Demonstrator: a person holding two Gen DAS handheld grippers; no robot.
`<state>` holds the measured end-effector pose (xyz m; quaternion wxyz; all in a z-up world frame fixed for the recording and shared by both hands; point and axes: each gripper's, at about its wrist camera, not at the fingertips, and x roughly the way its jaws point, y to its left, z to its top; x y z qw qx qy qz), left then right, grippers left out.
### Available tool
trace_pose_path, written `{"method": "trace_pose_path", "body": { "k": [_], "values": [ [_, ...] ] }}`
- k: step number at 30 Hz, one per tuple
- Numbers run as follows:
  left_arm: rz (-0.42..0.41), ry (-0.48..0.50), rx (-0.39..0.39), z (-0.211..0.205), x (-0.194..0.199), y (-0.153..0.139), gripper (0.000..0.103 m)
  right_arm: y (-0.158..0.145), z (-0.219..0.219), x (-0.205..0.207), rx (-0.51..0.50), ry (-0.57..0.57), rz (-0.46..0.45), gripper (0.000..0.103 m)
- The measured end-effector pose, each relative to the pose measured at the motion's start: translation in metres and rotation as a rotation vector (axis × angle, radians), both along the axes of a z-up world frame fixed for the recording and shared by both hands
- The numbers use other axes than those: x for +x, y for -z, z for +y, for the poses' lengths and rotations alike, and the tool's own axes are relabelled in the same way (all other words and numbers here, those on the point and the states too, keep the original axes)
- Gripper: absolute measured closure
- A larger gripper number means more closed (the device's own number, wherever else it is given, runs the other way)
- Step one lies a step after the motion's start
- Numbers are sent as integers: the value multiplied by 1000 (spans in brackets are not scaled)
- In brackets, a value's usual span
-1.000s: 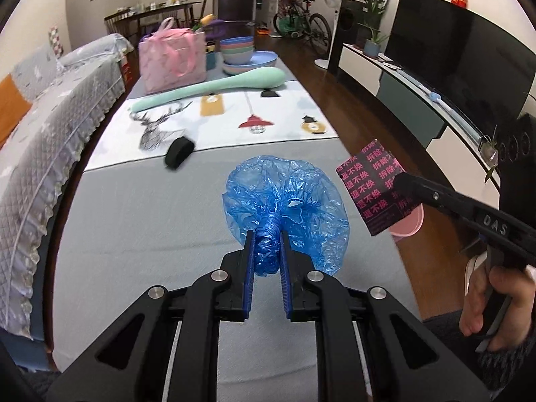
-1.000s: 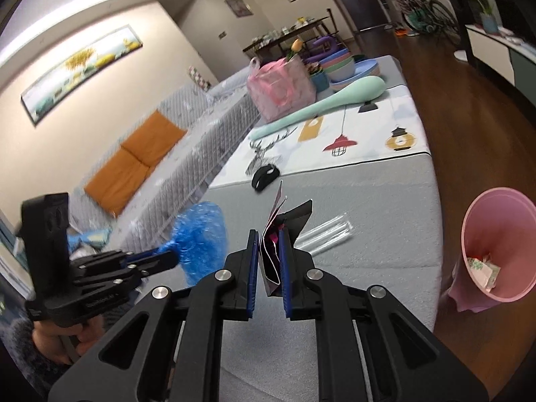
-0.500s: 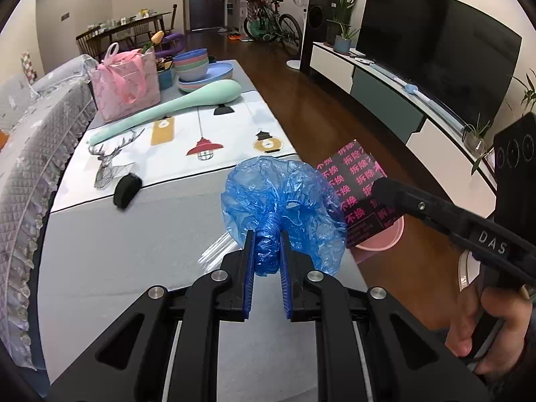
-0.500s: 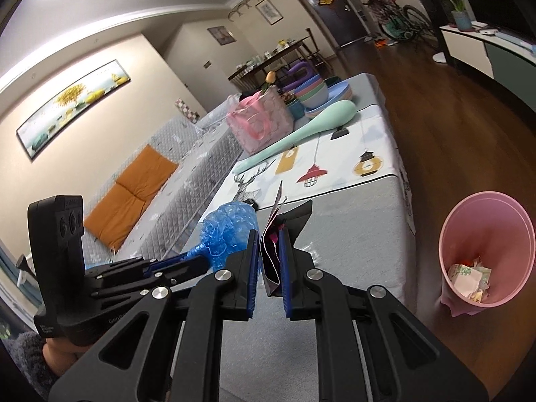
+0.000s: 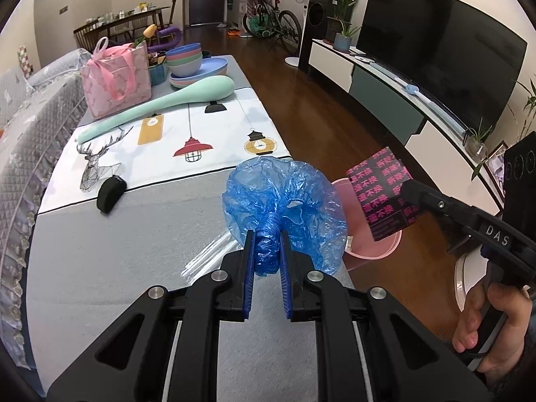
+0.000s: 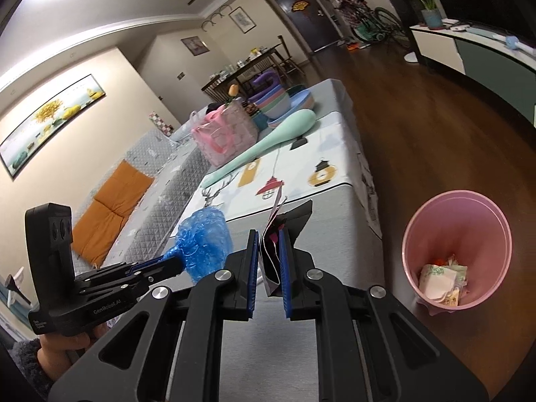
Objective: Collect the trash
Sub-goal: 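Carry the blue bag and pink-patterned packet over the pink wastebasket with both tools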
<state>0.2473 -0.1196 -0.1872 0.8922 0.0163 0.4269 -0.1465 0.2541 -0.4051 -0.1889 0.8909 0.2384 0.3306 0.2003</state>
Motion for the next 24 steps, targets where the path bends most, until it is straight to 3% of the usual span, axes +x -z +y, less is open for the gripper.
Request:
{"method": "trace_pose_path", "body": {
  "k": [24],
  "values": [
    [50, 87, -4, -76, 45, 24, 90, 12, -96, 17, 15, 179, 49, 90]
  ]
}}
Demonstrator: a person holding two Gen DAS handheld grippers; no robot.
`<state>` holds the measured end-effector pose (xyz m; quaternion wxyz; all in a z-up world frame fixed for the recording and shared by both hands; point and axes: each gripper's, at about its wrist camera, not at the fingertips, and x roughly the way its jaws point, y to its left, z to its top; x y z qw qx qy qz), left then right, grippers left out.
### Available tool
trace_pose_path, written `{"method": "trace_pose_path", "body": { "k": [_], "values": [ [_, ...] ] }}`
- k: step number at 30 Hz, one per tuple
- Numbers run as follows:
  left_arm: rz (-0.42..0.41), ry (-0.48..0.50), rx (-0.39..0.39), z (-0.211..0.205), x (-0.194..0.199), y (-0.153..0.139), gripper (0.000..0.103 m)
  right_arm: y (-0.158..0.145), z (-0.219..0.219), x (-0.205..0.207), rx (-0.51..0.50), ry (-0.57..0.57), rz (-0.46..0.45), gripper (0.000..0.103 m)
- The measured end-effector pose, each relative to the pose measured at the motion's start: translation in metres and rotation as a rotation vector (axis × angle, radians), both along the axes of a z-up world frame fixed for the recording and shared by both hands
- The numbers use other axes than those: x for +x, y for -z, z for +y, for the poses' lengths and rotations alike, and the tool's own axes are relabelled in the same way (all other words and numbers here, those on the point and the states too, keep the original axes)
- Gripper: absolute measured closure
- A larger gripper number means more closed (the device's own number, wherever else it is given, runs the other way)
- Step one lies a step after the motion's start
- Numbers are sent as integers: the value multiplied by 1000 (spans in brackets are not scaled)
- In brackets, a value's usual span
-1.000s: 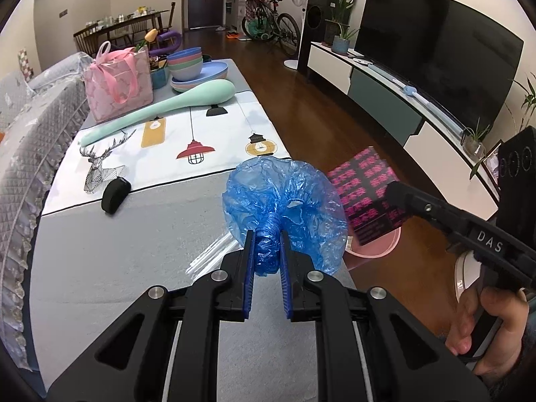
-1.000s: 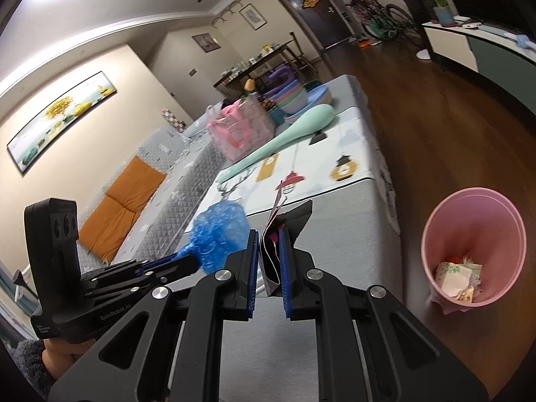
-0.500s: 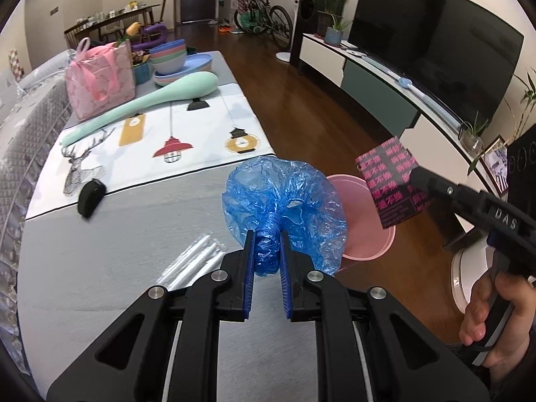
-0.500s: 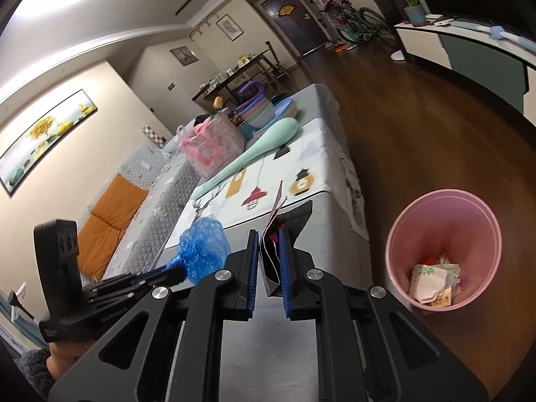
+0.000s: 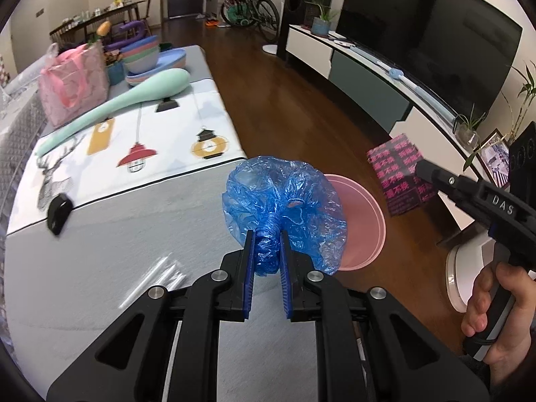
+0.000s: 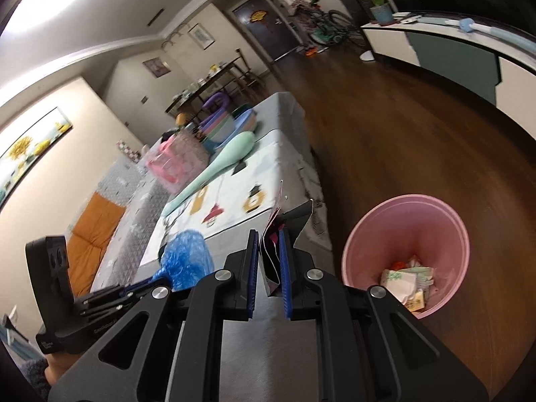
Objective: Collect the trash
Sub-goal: 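Carry the blue bag and pink-patterned packet over the pink wastebasket with both tools, then open both tools to drop the blue bag and packet into the wastebasket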
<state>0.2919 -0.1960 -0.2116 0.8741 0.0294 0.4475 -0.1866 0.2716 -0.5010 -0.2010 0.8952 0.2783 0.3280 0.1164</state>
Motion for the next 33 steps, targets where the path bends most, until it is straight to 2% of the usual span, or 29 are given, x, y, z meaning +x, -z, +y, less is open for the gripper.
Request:
{"method": "trace_pose_path", "body": {
  "k": [4, 9, 14, 21, 26, 27, 28, 29, 30, 31, 33],
  "values": [
    [-25, 63, 25, -30, 14, 0, 89, 3, -24, 8, 9, 63, 3, 90],
    [-25, 106, 21, -57, 29, 7, 89, 16, -48, 16, 28, 112, 47, 90],
    [21, 124, 13, -80, 40, 33, 90, 30, -63, 25, 11, 159, 116, 90],
    [32, 188, 24, -121, 51, 58, 90, 57, -85, 35, -5, 247, 245, 90],
    [43, 199, -23, -139, 63, 70, 87, 75, -95, 41, -17, 263, 291, 90],
    [41, 195, -18, -141, 64, 70, 76, 78, -95, 41, -13, 262, 295, 86],
    [53, 200, -22, -142, 66, 70, 49, 80, -97, 42, -2, 258, 292, 80],
    [60, 208, -37, -140, 66, 67, 38, 81, -98, 43, 4, 260, 292, 64],
    [49, 208, -42, -137, 65, 64, 32, 81, -98, 42, -11, 280, 303, 19],
    [19, 198, -32, -130, 61, 57, 32, 80, -98, 41, -12, 283, 294, 11],
    [14, 170, -25, -117, 59, 48, 32, 74, -95, 38, -24, 280, 277, 13]
  ]
}}
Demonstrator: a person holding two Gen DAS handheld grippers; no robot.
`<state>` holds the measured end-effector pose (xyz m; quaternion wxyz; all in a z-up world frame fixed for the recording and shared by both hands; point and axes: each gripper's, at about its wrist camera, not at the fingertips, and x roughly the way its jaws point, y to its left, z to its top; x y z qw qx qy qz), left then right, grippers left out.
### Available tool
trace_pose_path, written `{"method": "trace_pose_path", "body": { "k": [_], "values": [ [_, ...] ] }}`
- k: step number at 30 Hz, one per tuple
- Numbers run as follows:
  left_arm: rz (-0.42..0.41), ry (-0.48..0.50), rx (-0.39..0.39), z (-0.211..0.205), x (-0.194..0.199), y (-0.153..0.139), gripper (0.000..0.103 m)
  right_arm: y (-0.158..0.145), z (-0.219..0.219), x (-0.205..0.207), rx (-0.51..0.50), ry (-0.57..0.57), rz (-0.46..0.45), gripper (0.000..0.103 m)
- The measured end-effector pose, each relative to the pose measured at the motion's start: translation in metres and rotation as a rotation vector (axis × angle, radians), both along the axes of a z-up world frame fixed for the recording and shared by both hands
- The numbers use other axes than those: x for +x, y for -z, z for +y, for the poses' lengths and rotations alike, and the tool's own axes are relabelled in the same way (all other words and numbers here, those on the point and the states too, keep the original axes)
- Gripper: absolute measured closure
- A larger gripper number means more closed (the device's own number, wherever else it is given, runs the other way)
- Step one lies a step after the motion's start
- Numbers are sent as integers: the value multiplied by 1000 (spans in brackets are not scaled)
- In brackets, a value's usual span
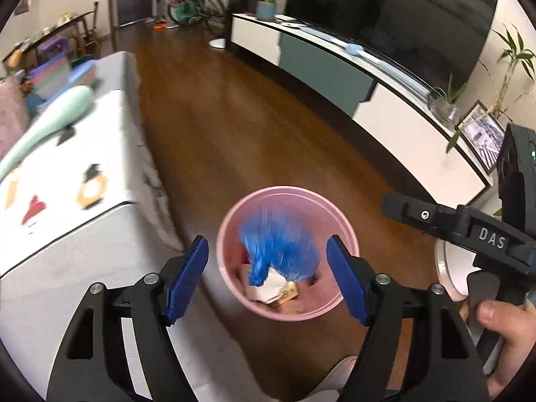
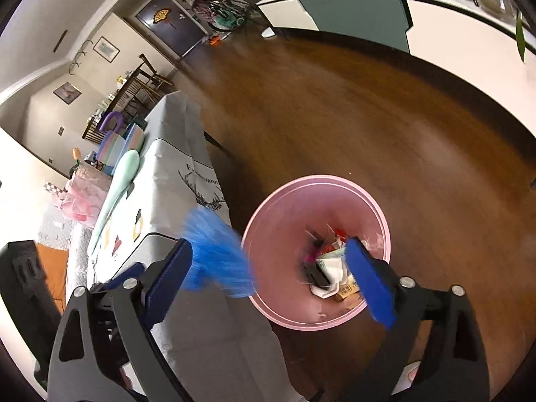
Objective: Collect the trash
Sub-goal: 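Open both tools to drop the blue bag and packet into the wastebasket, then move both tools back over the table toward the straws and black item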
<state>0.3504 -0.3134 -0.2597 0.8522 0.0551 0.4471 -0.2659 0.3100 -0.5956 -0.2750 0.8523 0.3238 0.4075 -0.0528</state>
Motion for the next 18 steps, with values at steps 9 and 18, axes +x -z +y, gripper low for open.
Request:
{"method": "trace_pose_path", "body": {
  "k": [9, 18],
  "values": [
    [-16, -137, -2, 110, -41, -53, 31, -32, 60, -20, -69, -54, -16, 12],
    [-109, -312, 48, 253, -125, -97, 28, -85, 183, -65, -237, -188, -43, 6]
  ]
}}
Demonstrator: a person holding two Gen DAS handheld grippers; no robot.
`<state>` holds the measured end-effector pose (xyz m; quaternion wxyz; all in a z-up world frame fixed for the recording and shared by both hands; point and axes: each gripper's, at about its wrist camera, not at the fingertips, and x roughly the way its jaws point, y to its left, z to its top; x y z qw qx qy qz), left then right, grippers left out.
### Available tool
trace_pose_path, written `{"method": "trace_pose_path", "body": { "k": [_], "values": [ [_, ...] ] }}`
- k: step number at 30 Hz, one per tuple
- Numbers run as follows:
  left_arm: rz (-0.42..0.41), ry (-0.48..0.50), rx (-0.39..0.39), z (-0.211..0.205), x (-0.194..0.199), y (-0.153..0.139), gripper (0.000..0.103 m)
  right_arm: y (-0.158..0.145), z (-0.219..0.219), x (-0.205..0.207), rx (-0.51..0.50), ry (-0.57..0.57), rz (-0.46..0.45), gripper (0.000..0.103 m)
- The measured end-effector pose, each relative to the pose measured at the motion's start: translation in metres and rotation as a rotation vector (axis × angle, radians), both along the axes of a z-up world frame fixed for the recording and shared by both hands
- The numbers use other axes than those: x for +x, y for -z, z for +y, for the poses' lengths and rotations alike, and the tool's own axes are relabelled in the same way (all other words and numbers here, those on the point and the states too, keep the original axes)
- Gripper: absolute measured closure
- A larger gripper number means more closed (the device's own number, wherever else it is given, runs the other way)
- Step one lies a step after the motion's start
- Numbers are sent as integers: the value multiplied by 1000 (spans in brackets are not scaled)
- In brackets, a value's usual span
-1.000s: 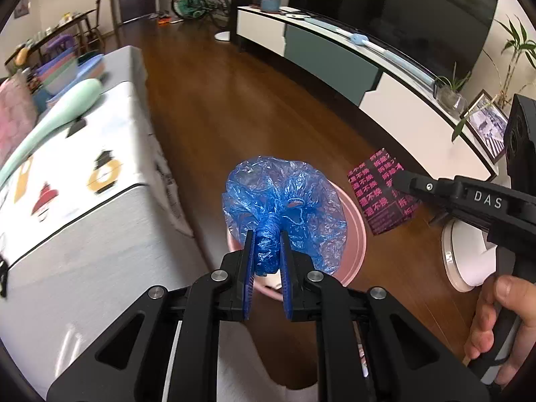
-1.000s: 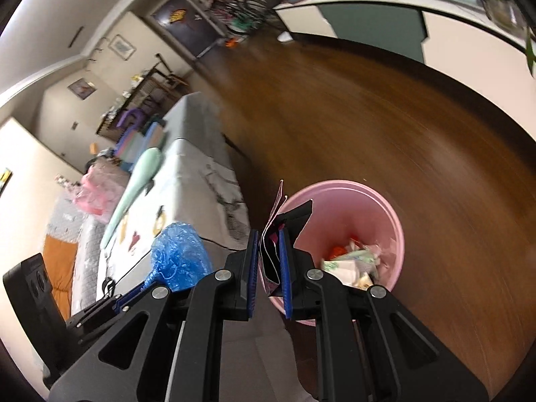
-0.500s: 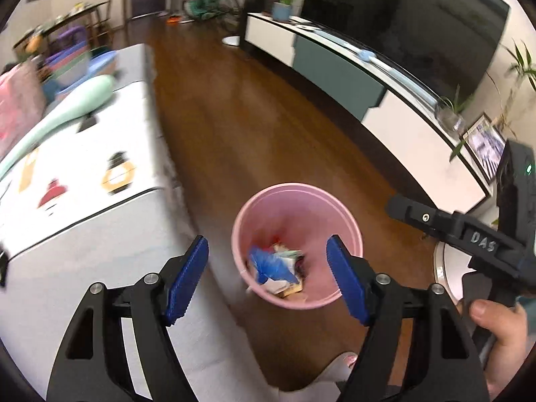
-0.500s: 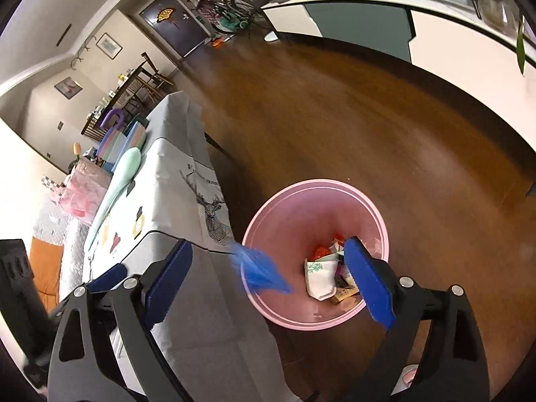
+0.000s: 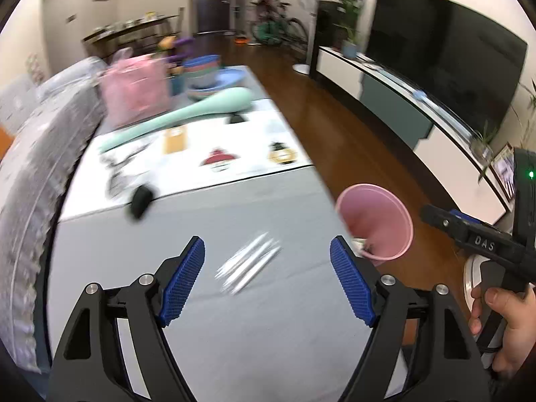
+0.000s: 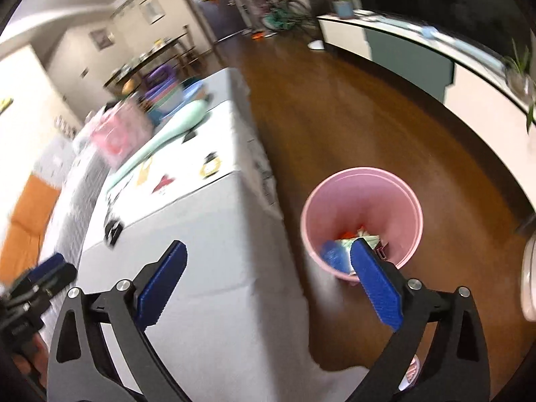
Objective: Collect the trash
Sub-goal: 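Move both tools back over the table toward the straws and black item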
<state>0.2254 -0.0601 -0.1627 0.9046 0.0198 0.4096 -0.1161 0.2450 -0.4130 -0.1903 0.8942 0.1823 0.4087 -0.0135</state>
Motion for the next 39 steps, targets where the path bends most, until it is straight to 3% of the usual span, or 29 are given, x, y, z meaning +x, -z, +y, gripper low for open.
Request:
{"method": "trace_pose_path", "body": {
  "k": [6, 15, 19, 24, 39],
  "values": [
    [-48, -98, -26, 87, -54, -8, 25, -20, 77, -35, -16, -117, -45, 5],
    [-90, -221, -63, 173, -79, 7, 25, -50, 158, -87, -44, -230, -161, 5],
    [-118, -231, -70, 186, -78, 19, 25, -48, 174, -91, -73, -262, -183, 5],
    [-145, -276, -160, 205, -70, 30, 25, -30, 179, -84, -91, -277, -164, 5],
    [-114, -190, -27, 183, -20, 81, 25, 35, 180, -15, -64, -309, -65, 5]
  ]
}}
